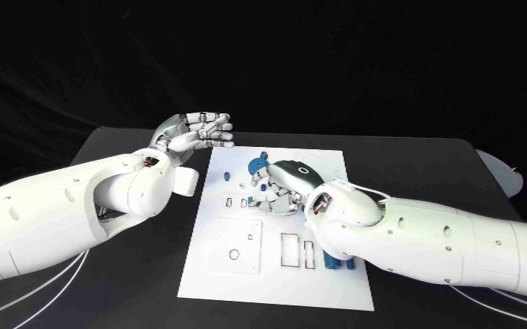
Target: Assemble the parts on the task board
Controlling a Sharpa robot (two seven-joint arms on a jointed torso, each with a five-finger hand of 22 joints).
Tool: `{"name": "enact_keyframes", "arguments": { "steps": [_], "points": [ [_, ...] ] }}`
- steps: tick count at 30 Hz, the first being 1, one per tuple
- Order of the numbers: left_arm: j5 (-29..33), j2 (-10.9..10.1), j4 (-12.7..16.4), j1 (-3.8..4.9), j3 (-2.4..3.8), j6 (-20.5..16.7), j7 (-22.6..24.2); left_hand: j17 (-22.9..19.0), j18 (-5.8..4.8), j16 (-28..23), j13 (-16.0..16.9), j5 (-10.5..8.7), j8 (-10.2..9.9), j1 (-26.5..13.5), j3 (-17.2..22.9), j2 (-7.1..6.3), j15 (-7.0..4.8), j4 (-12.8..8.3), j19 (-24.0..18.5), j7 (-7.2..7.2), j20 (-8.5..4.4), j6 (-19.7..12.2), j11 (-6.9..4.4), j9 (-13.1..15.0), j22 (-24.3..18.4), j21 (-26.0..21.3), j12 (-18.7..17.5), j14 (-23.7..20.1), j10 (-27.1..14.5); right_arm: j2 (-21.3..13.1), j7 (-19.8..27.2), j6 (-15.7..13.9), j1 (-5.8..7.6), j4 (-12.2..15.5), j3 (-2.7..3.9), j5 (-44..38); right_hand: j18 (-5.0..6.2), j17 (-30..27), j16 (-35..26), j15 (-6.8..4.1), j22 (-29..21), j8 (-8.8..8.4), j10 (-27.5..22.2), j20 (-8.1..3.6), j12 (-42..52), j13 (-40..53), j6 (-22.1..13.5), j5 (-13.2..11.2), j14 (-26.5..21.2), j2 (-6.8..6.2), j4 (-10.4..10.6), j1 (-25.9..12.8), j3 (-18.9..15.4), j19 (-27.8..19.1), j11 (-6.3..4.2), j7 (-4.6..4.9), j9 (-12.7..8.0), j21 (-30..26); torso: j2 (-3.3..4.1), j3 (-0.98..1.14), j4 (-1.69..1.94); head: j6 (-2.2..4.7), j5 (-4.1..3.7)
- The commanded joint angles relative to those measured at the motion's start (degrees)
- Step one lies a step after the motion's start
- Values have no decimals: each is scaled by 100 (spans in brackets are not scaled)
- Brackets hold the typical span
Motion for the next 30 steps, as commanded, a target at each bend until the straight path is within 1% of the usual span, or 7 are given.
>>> {"name": "enact_keyframes", "arguments": {
  "steps": [1, 9, 12, 15, 17, 19, 30],
  "points": [
    [-760, 11, -43, 4, 2, 117, -383, 219, 50, 379, 69, -5, 119, -347, -157, -22, -185, 17, 341, 25, -161, 261, -139, 50, 130, 288, 165, 630, 472, -242, 884, -582, 118, 205, 22, 510, -82, 1386, -15, 42, 1508, -52, -46, 53, -53, 718, -48, 26, 569, 39, 0, 101, -55, 600, 13, 2, -12, 25, -17, 1, -13, 33, 26],
    [-2119, 57, -244, 3, 0, 571, -1681, 1322, 28, 2054, 377, -20, 272, -1211, -700, 82, -535, 37, 1027, -222, -593, 589, -443, 163, 796, 1454, 599, 1666, 1226, -1128, 1654, -781, 537, 638, 53, 2154, -27, 1280, -49, 39, 1378, -43, -114, 54, -120, 653, 20, -103, 541, 212, 11, 88, -114, 467, 8, -7, -4, -156, -68, 19, -72, 57, 76],
    [-2822, 83, -291, 5, 1, 960, -2320, 3540, -162, 4110, 789, 2, 395, -1458, -911, 178, -672, 58, 1549, -336, -726, 670, -603, 268, 2359, 2812, 1160, 2258, 1604, -1426, 1720, -792, 690, 684, 57, 2587, -29, 1280, -50, 32, 1382, -19, -106, 50, -114, 659, 67, -72, 541, 232, 6, 92, -123, 471, -2, -20, 7, -151, -96, 33, -91, 52, 96],
    [-3589, 128, -312, 8, 3, 1315, -2910, 5399, -402, 5651, 2464, 141, 829, -1514, -1337, 356, -706, 11, 1708, -383, -817, 580, -733, 737, 4340, 4481, 3028, 2478, 896, -1680, 1730, -787, 804, 685, 59, 2846, -32, 1281, -50, 19, 1388, 4, -96, 40, -107, 663, 110, 9, 541, 250, 2, 108, -138, 478, -17, -35, 16, -143, -118, 39, -92, 38, 125],
    [-4117, 170, -320, 13, 5, 1559, -3309, 5986, -520, 6017, 2789, 5, 899, -1590, -1356, 441, -759, 90, 2145, -458, -815, 652, -731, 787, 5057, 4868, 3408, 2800, 1115, -1829, 1715, -774, 858, 669, 60, 2948, -35, 1284, -50, 12, 1395, 16, -91, 33, -104, 665, 133, 56, 542, 255, 2, 115, -149, 486, -25, -45, 22, -133, -142, 59, -88, 14, 153],
    [-4634, 242, -349, 39, 10, 1941, -3775, 6582, -654, 6378, 4478, -10, 1119, -1583, -1424, 528, -882, 82, 2658, -612, -891, 770, -819, 980, 5865, 5328, 5005, 3114, 1642, -1969, 1676, -750, 898, 636, 60, 3024, -37, 1280, -52, 2, 1399, 31, -89, 24, -105, 663, 159, 122, 541, 259, 0, 128, -162, 490, -36, -55, 28, -129, -159, 74, -82, -4, 174],
    [-5784, 756, -627, 184, 15, 3047, -4932, 6818, -735, 6500, 5386, -25, 1446, -1556, -1454, 622, -932, 88, 2894, -655, -959, 677, -872, 1397, 6277, 5541, 5831, 3198, 1577, -2169, 1493, -651, 946, 512, 58, 3115, -30, 1254, -62, -13, 1383, 36, -111, 6, -134, 634, 165, 330, 535, 256, 1, 165, -190, 475, -48, -65, 29, -154, -169, 95, -79, -50, 200]
  ]
}}
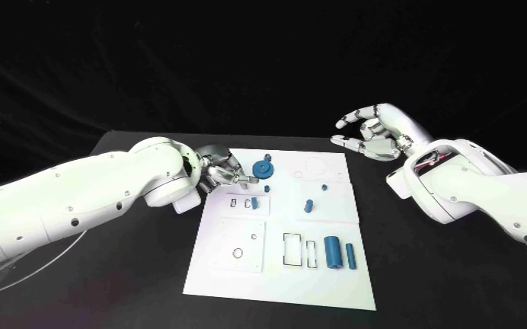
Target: Assemble the parts on the task board
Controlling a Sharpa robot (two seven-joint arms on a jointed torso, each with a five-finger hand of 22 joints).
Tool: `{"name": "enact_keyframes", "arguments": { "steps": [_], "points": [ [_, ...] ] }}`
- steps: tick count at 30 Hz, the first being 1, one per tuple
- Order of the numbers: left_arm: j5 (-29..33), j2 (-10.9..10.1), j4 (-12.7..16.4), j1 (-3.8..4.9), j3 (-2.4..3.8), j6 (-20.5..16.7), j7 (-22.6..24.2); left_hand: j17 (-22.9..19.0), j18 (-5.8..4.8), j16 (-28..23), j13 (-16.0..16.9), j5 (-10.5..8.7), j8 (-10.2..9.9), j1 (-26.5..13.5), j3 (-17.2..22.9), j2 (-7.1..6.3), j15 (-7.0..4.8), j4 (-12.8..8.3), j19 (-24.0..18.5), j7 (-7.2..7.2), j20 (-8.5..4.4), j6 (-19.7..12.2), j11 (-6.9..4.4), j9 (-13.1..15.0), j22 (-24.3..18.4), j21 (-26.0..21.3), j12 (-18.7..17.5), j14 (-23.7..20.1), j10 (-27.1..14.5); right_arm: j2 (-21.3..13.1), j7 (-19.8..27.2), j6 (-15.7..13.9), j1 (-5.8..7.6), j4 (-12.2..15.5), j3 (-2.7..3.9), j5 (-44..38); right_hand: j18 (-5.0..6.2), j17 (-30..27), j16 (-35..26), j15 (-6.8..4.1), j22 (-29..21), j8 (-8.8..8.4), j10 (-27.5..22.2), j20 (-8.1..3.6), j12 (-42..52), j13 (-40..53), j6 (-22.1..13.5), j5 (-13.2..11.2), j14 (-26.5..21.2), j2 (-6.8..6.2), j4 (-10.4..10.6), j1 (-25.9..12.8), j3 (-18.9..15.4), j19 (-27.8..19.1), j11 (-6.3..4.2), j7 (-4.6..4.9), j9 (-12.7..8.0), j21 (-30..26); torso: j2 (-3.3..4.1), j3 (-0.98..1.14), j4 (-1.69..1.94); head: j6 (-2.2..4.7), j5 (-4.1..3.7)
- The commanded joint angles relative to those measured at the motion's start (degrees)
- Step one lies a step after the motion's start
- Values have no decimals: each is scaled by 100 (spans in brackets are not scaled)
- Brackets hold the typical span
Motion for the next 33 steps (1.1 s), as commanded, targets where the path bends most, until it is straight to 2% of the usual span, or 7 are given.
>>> {"name": "enact_keyframes", "arguments": {
  "steps": [1, 8, 17, 29, 33],
  "points": [
    [-690, 120, -58, 30, 3, 702, -708, 1195, -108, 33, 53, -16, 74, -58, -50, 22, -42, -4, 50, -29, 8, -14, -11, 70, 173, 43, 51, 522, -27, 0, -45, 52, 6, -27, 0, 143, -28, 1246, -31, -13, 1381, 21, -14, 6, -31, 628, 49, 42, 532, 22, -1, 14, -34, 470, -30, 6, 7, -27, 3, 4, 6, -9, 9],
    [-782, 354, -169, 65, 2, 853, -928, 1298, -121, 86, 253, -14, 288, -229, -187, 27, -63, 1, 81, -67, -8, -51, -40, 356, 251, 81, 220, 553, -23, 24, -119, 81, 7, -84, -3, 142, -25, 1239, -34, -15, 1373, 20, -13, 2, -30, 629, 46, 108, 530, 23, -2, 31, -35, 462, -32, 5, 6, -40, 11, -11, 8, -29, 20],
    [-809, 552, -317, 80, -8, 927, -1011, 1330, -126, 102, 310, -15, 408, -319, -284, 61, -75, 1, 91, -86, -17, -93, -55, 536, 284, 97, 265, 562, -34, 60, -180, 90, 2, -130, -8, 130, -17, 1218, -41, -16, 1354, 21, -27, 1, -45, 614, 47, 124, 525, 24, 0, 33, -36, 444, -32, 5, 6, -67, 16, -18, 2, -76, 36],
    [-798, 696, -438, 83, -45, 1064, -1037, 1354, -132, 114, 329, -13, 452, -316, -301, 101, -80, -4, 105, -94, -20, -124, -62, 617, 315, 112, 279, 569, -40, 119, -218, 105, -14, -179, -14, 128, -15, 1210, -44, -16, 1350, 22, -27, 1, -45, 614, 49, 135, 523, 25, 2, 30, -38, 440, -33, 5, 7, -73, 11, -6, 5, -108, 44],
    [-796, 738, -497, 83, -60, 1126, -1040, 1354, -133, 115, 332, -12, 469, -267, -284, 115, -82, -6, 107, -97, -22, -148, -64, 659, 324, 116, 280, 569, -47, 130, -228, 113, -18, -189, -15, 127, -12, 1193, -50, -17, 1342, 23, -27, 0, -46, 614, 51, 148, 519, 28, 4, 27, -39, 431, -33, 4, 7, -85, 11, -9, 0, -115, 51]
  ]
}}
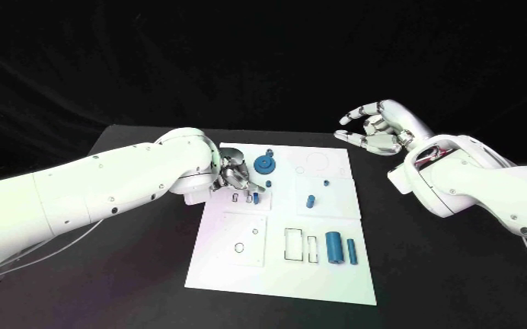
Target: Assemble the parts on the task board
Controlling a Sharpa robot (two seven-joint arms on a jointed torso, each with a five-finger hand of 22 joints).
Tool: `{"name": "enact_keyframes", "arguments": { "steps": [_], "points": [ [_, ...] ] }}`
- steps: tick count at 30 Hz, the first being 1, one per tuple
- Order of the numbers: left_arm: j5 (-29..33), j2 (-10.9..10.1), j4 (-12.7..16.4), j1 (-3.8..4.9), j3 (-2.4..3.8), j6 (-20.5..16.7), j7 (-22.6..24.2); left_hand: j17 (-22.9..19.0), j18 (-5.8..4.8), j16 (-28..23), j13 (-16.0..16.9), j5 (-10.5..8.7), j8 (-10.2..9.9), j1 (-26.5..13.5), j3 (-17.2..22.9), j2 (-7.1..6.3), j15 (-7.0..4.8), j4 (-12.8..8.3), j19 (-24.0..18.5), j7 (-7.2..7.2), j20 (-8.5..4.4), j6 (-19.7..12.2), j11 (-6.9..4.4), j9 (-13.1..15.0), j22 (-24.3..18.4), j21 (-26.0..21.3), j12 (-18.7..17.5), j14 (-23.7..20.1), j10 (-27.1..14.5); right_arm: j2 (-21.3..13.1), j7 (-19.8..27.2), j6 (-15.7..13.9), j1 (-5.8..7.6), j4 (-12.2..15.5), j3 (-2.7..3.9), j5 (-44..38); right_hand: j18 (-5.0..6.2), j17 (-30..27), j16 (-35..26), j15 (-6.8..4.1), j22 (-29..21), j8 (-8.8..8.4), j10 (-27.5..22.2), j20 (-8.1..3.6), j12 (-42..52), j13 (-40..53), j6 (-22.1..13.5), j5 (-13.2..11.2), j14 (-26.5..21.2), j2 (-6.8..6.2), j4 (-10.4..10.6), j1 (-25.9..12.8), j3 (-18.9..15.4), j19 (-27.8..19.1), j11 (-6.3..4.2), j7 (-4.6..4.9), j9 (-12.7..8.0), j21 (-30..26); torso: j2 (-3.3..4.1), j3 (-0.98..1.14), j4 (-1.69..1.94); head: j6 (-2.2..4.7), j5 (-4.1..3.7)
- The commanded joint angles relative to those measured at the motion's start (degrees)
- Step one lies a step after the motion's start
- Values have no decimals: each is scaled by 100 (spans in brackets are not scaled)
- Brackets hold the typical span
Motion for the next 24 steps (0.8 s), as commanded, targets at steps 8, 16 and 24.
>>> {"name": "enact_keyframes", "arguments": {
  "steps": [8, 16, 24],
  "points": [
    [2, 109, -101, 14, -19, 291, -21, 1373, -49, 34, 12, -12, 31, 36, 19, 44, -42, -6, 52, 1, -3, -62, -24, 39, 338, 32, 41, 574, -7, 30, -43, 94, -13, -20, -2, -14, -9, 1187, -29, -17, 1334, 24, -12, 0, -22, 613, 52, 42, 517, 33, 5, 24, -40, 426, -16, 4, 10, -37, -2, -2, -8, -4, 15],
    [7, 134, -90, 13, -23, 277, -6, 1377, -52, 36, 25, -12, 39, 55, 31, 55, -42, -4, 58, 0, -3, -68, -24, 58, 350, 38, 50, 575, -3, 51, -51, 97, -21, -35, -4, -14, -8, 1184, -31, -18, 1330, 25, -11, -1, -22, 614, 54, 58, 516, 38, 6, 22, -40, 423, -17, 3, 10, -43, -6, 1, -4, -14, 18],
    [30, 131, -71, 13, -24, 276, -3, 1382, -54, 39, 42, -12, 63, 94, 59, 79, -44, -6, 64, -6, -3, -67, -29, 100, 365, 45, 62, 577, 2, 63, -57, 101, -29, -46, -6, -14, -7, 1182, -32, -19, 1328, 26, -4, -2, -15, 621, 55, 68, 515, 42, 7, 21, -40, 420, -17, 3, 10, -47, -4, -5, -3, -14, 11]
  ]
}}
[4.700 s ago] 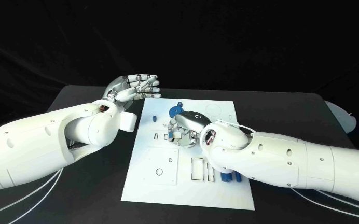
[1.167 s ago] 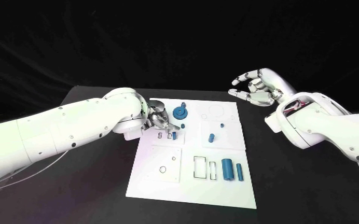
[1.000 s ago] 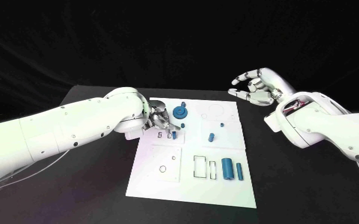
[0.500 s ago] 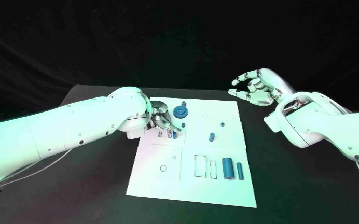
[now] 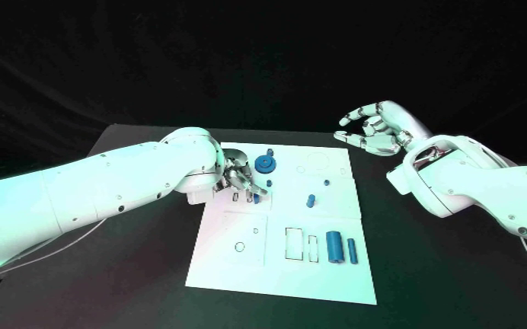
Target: Assemble the parts on the task board
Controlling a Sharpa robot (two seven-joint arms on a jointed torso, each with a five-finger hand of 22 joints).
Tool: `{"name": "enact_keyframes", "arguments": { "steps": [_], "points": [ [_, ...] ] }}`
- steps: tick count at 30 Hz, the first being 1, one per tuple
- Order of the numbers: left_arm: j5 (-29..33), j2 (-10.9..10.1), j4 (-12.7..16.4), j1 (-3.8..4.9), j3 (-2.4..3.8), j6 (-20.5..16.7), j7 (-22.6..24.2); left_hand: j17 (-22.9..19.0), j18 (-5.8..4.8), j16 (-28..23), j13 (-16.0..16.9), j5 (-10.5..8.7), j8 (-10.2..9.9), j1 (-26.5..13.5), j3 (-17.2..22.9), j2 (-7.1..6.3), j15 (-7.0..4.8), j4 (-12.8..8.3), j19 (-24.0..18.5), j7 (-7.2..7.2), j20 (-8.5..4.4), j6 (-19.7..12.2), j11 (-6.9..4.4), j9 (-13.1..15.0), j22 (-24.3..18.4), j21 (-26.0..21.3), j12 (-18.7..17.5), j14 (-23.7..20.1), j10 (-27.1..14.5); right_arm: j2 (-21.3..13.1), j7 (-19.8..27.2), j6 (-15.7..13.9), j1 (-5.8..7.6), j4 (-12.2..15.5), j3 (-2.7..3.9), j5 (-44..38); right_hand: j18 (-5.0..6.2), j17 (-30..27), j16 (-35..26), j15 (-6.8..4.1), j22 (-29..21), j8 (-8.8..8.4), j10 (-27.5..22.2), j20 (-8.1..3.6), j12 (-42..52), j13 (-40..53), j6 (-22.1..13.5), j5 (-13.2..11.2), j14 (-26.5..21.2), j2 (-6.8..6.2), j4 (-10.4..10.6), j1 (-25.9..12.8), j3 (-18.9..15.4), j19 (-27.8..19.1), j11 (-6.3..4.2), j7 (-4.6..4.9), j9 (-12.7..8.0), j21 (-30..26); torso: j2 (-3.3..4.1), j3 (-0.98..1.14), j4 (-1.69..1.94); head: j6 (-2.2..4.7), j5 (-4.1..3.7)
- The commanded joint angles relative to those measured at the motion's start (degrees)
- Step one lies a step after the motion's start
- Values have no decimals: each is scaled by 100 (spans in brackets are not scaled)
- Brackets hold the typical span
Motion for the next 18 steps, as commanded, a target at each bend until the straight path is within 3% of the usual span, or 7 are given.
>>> {"name": "enact_keyframes", "arguments": {
  "steps": [1, 13, 18],
  "points": [
    [32, 12, 22, 13, 1, 96, 18, 1386, -55, 41, 7, -12, 41, 57, 46, 30, -42, -4, 28, -16, 5, -36, -31, 25, 364, 23, 21, 574, 1, 10, -16, 78, -8, -5, -1, -18, -7, 1178, -32, -19, 1329, 26, 0, -1, -15, 619, 56, 20, 515, 42, 7, 21, -40, 420, -13, 3, 6, -25, 2, -6, 4, 3, -10],
    [96, 21, 29, 13, 1, 140, 38, 1408, -59, 52, 38, -11, 54, 475, 407, 133, -58, -11, 33, -34, -1, -112, -50, 181, 396, 39, 26, 581, -4, 36, -23, 87, -33, -21, -3, -18, -7, 1178, -33, -22, 1331, 30, 1, -4, -16, 618, 64, 61, 515, 54, 2, 31, -34, 423, -16, -1, 7, -23, 1, -3, 9, -19, -1],
    [134, 13, 29, 13, 1, 107, 77, 1414, -60, 54, 42, -9, 23, 806, 838, 129, -74, -10, 29, -50, -10, -139, -67, 251, 406, 43, 9, 582, -22, 39, -24, 89, -38, -21, -3, -18, -7, 1175, -34, -23, 1330, 31, 1, -5, -16, 618, 65, 85, 514, 57, -1, 39, -30, 421, -18, -2, 7, -25, -1, -4, 7, -24, -4]
  ]
}}
